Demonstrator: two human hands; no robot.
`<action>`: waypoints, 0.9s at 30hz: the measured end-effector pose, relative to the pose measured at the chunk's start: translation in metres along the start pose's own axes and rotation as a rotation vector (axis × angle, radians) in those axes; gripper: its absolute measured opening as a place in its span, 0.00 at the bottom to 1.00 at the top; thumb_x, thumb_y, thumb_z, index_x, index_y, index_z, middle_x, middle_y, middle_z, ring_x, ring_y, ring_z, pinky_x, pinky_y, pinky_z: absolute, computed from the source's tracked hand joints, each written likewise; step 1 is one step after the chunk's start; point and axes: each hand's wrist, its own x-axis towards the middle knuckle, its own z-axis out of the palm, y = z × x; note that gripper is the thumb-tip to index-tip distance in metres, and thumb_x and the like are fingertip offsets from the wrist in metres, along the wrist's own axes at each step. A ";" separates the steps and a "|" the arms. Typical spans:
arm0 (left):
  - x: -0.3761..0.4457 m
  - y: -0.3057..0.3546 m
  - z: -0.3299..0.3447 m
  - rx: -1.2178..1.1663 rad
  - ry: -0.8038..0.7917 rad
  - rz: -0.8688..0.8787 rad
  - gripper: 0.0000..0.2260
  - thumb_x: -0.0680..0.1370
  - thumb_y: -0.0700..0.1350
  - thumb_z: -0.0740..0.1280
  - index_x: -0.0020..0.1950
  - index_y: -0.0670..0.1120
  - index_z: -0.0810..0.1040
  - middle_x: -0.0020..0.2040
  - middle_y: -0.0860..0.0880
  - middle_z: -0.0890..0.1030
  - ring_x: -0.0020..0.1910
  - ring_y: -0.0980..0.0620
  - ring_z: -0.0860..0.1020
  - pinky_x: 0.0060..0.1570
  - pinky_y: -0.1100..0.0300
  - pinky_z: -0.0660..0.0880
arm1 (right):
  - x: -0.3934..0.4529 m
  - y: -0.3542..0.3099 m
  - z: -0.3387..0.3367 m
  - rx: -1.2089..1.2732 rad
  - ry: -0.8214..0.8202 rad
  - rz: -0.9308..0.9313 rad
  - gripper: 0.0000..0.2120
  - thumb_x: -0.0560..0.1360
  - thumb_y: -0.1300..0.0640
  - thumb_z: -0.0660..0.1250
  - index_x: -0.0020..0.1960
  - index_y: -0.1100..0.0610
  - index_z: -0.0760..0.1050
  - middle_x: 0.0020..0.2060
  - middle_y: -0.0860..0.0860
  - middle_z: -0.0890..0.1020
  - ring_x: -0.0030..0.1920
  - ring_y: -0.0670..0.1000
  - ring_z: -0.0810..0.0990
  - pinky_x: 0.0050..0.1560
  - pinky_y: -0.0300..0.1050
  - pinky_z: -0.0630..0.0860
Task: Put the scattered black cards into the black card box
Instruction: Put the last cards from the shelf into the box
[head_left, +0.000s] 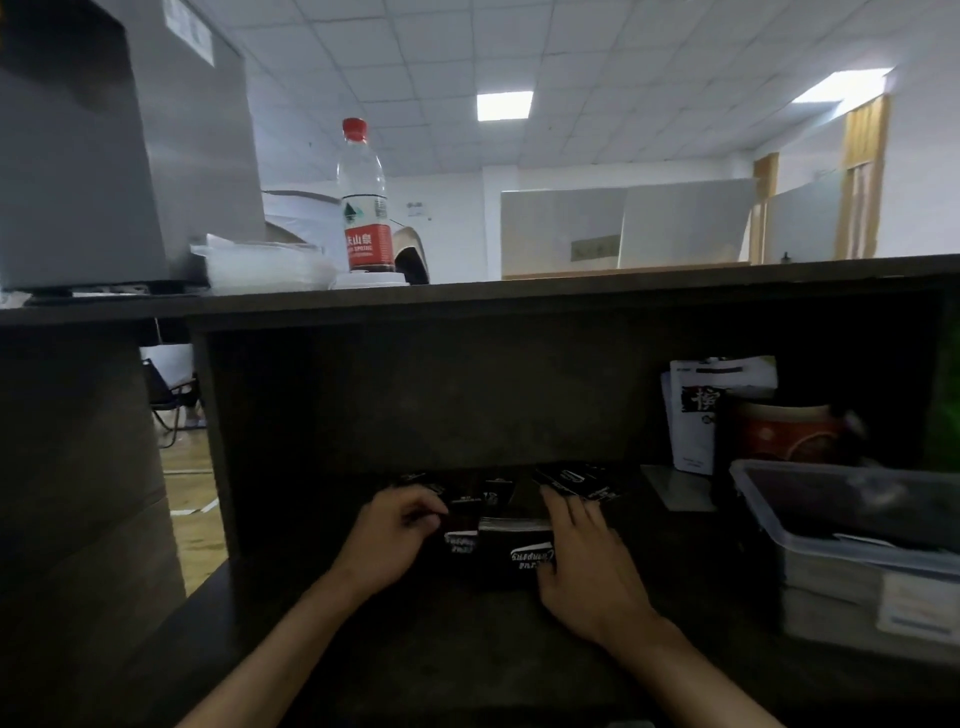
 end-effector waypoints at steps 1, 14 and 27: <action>-0.004 0.006 0.006 -0.060 -0.102 0.006 0.13 0.78 0.38 0.67 0.44 0.56 0.83 0.47 0.56 0.85 0.50 0.61 0.81 0.52 0.65 0.75 | 0.000 0.000 0.000 0.014 0.001 -0.001 0.38 0.74 0.52 0.65 0.79 0.49 0.50 0.72 0.48 0.61 0.72 0.49 0.60 0.71 0.50 0.67; 0.024 -0.008 0.030 0.565 -0.067 -0.414 0.32 0.71 0.68 0.66 0.67 0.49 0.75 0.67 0.42 0.73 0.67 0.41 0.71 0.65 0.48 0.70 | 0.002 0.006 0.005 -0.051 0.000 -0.070 0.31 0.73 0.51 0.63 0.74 0.41 0.58 0.61 0.46 0.67 0.65 0.48 0.62 0.67 0.46 0.67; 0.019 0.006 0.007 -0.022 0.227 -0.038 0.09 0.77 0.41 0.69 0.42 0.56 0.81 0.43 0.59 0.82 0.45 0.63 0.80 0.45 0.70 0.71 | 0.002 0.003 0.004 -0.017 -0.010 -0.037 0.35 0.74 0.50 0.65 0.77 0.45 0.53 0.69 0.46 0.63 0.71 0.48 0.61 0.70 0.47 0.67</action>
